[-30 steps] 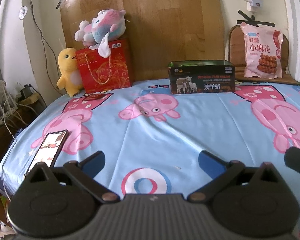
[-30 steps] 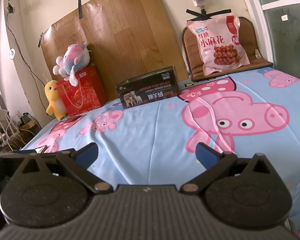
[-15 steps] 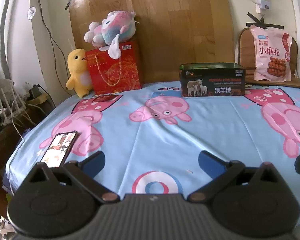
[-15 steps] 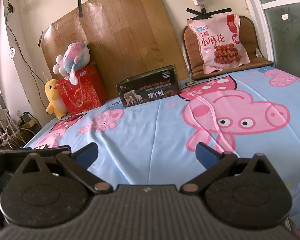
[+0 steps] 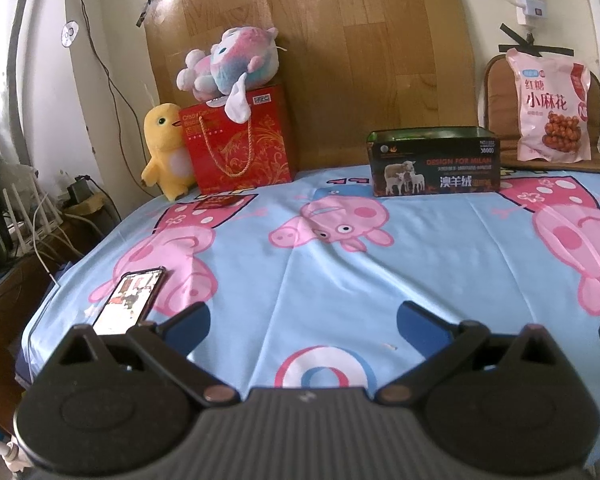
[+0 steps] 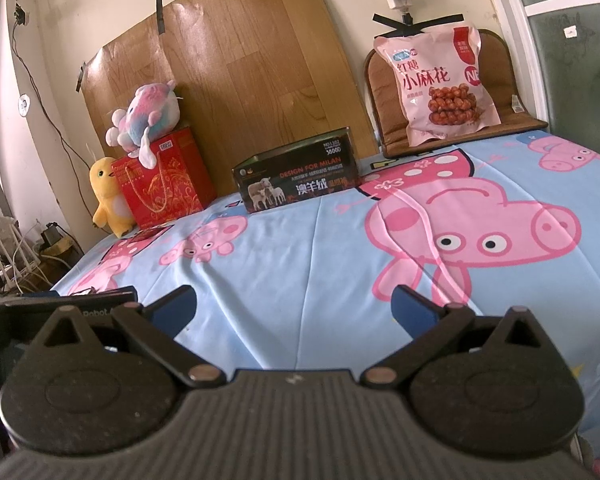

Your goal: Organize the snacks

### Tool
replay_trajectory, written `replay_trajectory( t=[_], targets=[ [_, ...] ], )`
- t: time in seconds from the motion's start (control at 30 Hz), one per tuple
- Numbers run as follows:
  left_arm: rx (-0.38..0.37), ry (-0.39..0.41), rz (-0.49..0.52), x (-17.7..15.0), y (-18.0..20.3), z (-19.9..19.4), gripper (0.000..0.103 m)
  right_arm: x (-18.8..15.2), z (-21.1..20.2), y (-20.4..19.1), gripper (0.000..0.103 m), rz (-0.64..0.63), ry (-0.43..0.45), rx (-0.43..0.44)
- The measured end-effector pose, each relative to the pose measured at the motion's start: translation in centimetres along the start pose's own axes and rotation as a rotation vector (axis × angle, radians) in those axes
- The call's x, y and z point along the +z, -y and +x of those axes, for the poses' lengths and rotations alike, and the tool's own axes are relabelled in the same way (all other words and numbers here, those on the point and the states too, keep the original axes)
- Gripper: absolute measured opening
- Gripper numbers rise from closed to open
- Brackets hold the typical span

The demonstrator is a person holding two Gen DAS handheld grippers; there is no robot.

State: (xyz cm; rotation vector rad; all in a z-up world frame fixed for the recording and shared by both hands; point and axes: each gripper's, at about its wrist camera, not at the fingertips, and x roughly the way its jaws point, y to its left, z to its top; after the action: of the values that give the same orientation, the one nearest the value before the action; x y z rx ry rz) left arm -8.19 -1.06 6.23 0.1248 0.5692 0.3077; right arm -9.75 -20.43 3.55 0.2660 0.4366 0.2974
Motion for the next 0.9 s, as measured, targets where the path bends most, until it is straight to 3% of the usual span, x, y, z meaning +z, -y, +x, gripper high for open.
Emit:
replay_trajectory(
  t=[0.9],
  targets=[
    [-0.103,-0.071,0.016,-0.52,0.63,0.45,0.103,-0.43,0.29,0.28,0.103,0.001,-0.015,0.01]
  ],
)
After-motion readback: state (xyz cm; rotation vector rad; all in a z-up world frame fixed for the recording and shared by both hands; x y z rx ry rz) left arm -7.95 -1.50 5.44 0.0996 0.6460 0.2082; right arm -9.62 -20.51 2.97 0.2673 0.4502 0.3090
